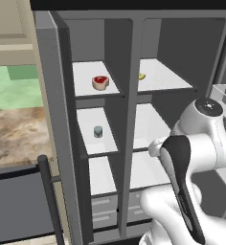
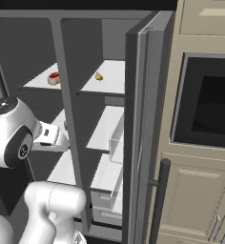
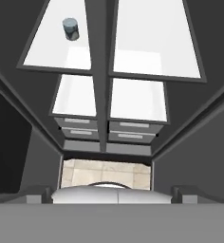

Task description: Pick up the frozen steak from the freezer, place it on any shelf in the fridge, and close the fridge and freezer doors when done.

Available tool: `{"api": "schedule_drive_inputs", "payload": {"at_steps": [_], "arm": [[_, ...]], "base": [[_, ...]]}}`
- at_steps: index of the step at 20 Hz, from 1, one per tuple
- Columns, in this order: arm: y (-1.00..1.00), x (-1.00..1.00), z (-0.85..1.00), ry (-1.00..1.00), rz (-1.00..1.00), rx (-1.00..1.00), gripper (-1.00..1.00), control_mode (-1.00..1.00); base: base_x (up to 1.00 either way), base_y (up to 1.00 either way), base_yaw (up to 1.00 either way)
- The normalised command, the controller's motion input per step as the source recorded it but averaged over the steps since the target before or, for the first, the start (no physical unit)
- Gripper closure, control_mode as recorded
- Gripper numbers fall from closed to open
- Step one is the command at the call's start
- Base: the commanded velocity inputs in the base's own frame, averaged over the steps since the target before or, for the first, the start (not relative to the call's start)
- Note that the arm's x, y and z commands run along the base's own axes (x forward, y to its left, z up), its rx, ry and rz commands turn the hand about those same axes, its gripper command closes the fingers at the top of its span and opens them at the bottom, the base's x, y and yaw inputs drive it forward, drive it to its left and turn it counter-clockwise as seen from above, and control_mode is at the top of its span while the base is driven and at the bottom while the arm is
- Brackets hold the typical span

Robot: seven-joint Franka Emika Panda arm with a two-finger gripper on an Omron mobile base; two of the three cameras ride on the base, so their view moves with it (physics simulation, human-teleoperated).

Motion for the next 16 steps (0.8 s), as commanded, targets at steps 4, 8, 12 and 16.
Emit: {"api": "schedule_drive_inputs", "payload": {"at_steps": [4,8,12,16], "arm": [[0.57,0.03,0.00,0.00,0.00,-0.01,-1.00,-1.00],[0.47,0.05,0.00,0.00,0.00,0.00,-1.00,-1.00],[0.14,0.05,0.00,0.00,0.00,0.00,-1.00,-1.00],[-0.79,-0.36,0.00,-0.09,0.07,0.02,-1.00,-1.00]], "base": [[0.00,0.00,0.00],[0.00,0.00,0.00],[0.00,0.00,0.00],[0.00,0.00,0.00]]}}
